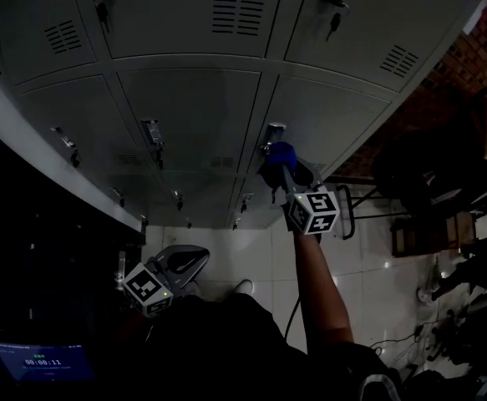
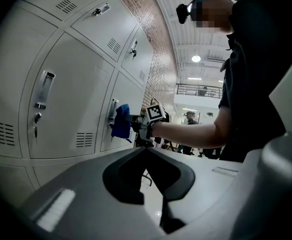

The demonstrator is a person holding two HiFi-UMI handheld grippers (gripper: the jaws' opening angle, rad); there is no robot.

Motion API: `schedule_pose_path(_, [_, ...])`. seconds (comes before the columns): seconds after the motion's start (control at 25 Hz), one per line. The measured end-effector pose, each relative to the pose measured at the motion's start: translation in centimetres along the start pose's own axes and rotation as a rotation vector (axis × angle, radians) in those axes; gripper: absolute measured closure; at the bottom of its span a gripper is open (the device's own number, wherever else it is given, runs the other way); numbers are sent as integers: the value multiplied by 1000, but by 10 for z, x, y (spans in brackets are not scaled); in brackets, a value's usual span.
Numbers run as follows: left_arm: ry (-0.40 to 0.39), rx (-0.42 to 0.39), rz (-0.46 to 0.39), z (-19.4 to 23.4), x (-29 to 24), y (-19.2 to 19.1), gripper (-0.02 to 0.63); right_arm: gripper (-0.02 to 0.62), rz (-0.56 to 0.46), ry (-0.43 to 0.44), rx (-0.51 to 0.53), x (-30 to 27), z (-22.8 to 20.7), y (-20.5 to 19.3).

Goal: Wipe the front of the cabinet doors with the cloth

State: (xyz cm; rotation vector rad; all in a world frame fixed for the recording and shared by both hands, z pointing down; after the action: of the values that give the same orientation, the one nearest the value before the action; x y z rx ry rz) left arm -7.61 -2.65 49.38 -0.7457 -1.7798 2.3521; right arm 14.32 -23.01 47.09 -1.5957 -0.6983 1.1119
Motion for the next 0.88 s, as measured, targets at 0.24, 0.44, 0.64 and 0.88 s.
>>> schedule_pose_path(0.24, [63, 39, -2, 7, 21, -12, 606, 517, 18, 53, 31, -30, 19, 2])
schedule_pose_path(0.44, [89, 75, -15, 6, 31, -11, 606, 517, 18, 40, -5, -40, 10, -3])
schedule_pose_path(0.64, [95, 70, -9, 9, 27, -7, 606, 517, 12, 13, -4, -36, -2, -7])
schedule_pose_path(0.88, [80, 62, 9, 9, 13, -11, 606, 517, 27, -39, -30, -25, -30, -18])
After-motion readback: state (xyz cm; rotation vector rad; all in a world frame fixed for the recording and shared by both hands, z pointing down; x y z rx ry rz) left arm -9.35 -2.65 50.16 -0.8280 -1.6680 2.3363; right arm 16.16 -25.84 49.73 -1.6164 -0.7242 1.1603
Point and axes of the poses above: the fingertips, and each gripper's own axes: x backward along the fingers, z to its left, y out of its top, the point moved 2 cm from there along x, backward along the fingers, and after that the axes turned 10 degrees about z, right-handed, at the moved point
